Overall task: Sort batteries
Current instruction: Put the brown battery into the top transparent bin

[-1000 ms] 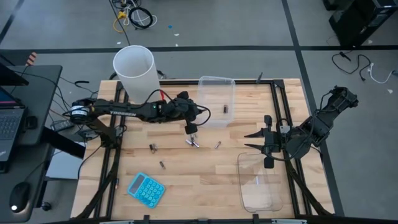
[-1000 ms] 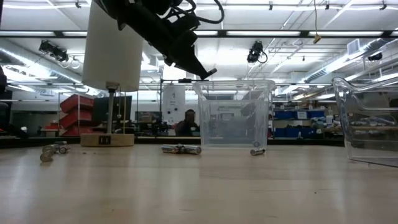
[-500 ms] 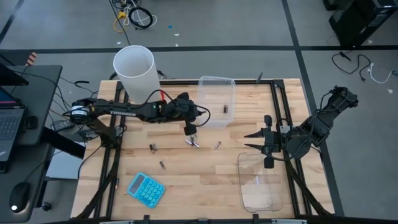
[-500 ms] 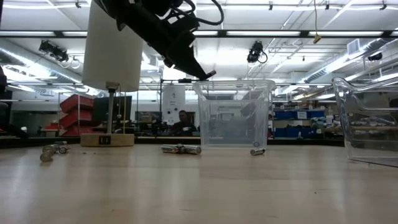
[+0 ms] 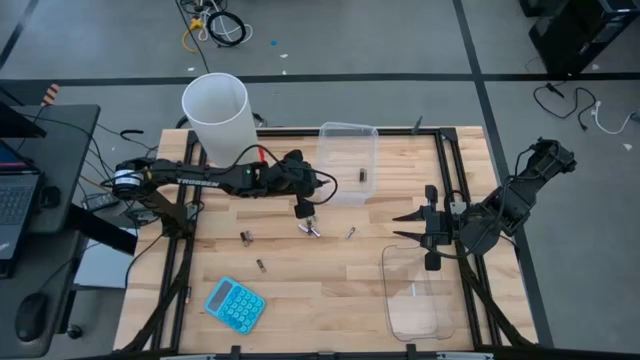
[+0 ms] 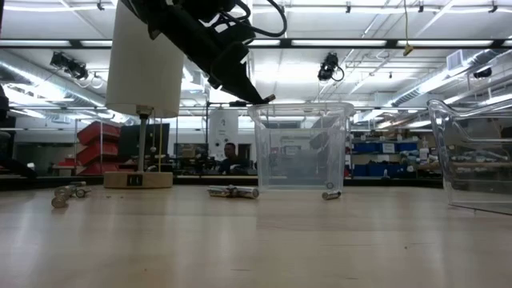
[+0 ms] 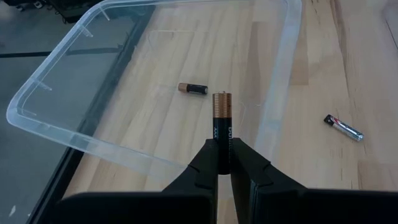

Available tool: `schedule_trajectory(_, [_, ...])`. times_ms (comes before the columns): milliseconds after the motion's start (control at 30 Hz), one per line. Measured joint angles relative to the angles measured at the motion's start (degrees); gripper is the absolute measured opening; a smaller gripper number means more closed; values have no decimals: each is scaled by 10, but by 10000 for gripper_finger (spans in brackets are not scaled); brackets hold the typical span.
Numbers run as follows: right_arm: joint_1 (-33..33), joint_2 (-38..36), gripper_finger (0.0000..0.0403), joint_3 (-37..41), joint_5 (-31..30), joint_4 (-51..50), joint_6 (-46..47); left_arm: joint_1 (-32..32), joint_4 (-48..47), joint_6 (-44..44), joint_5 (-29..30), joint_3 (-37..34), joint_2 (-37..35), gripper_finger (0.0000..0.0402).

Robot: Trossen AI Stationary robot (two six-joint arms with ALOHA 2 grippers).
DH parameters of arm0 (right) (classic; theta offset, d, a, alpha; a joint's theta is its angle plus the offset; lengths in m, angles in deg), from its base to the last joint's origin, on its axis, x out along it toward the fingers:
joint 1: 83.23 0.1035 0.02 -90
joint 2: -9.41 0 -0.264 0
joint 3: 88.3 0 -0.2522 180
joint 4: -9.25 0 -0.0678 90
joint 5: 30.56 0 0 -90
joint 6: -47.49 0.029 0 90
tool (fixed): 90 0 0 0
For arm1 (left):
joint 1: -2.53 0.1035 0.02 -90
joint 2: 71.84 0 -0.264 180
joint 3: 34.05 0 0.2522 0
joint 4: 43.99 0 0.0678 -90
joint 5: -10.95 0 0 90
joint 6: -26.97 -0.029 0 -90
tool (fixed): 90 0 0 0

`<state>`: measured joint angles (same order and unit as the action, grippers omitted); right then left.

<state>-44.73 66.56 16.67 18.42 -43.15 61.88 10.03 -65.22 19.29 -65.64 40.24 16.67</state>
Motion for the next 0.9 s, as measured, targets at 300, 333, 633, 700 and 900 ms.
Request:
schedule_trajectory(300, [0, 0, 115, 0, 0, 0, 0, 0, 2, 0, 0, 0, 0, 21])
schedule_trajectory(333, [0, 0, 115, 0, 0, 0, 0, 0, 2, 0, 0, 0, 0, 21])
schedule_trajectory(633, [0, 0, 115, 0, 0, 0, 0, 0, 3, -1, 1, 0, 0, 22])
schedule_trajectory(700, [0, 0, 115, 0, 0, 0, 0, 0, 3, -1, 1, 0, 0, 25])
schedule_trajectory(900, [0, 0, 115, 0, 0, 0, 0, 0, 3, -2, 1, 0, 0, 38])
